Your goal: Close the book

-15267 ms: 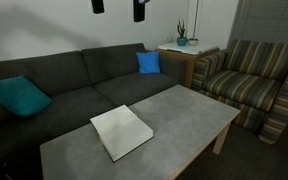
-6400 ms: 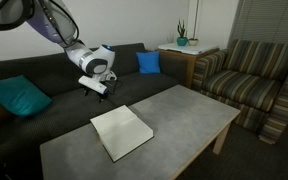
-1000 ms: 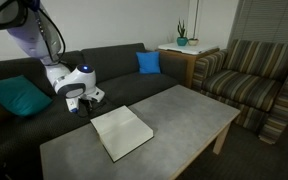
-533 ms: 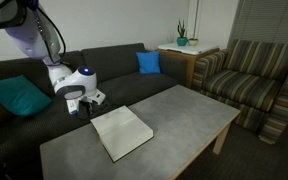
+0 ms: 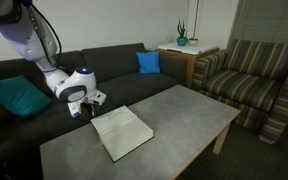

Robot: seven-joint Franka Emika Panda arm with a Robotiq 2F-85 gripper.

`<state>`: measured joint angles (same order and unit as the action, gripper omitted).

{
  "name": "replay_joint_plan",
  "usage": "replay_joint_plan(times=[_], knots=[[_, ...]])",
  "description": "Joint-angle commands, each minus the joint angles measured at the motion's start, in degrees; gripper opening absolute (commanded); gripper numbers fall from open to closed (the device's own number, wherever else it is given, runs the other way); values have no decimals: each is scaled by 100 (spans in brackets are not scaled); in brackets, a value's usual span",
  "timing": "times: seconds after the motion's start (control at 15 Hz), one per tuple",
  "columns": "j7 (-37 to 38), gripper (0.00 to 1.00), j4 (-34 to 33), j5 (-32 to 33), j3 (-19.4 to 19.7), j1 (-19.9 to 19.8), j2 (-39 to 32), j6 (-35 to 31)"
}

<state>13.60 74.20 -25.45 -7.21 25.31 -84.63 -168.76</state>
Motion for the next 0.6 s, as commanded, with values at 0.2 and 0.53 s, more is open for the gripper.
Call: replay_joint_plan(times=[0.2, 0.53], knots=[[1488, 0, -21, 1010, 1158, 940, 4, 369], [2054, 0, -94, 1266, 1546, 1305, 5, 622]])
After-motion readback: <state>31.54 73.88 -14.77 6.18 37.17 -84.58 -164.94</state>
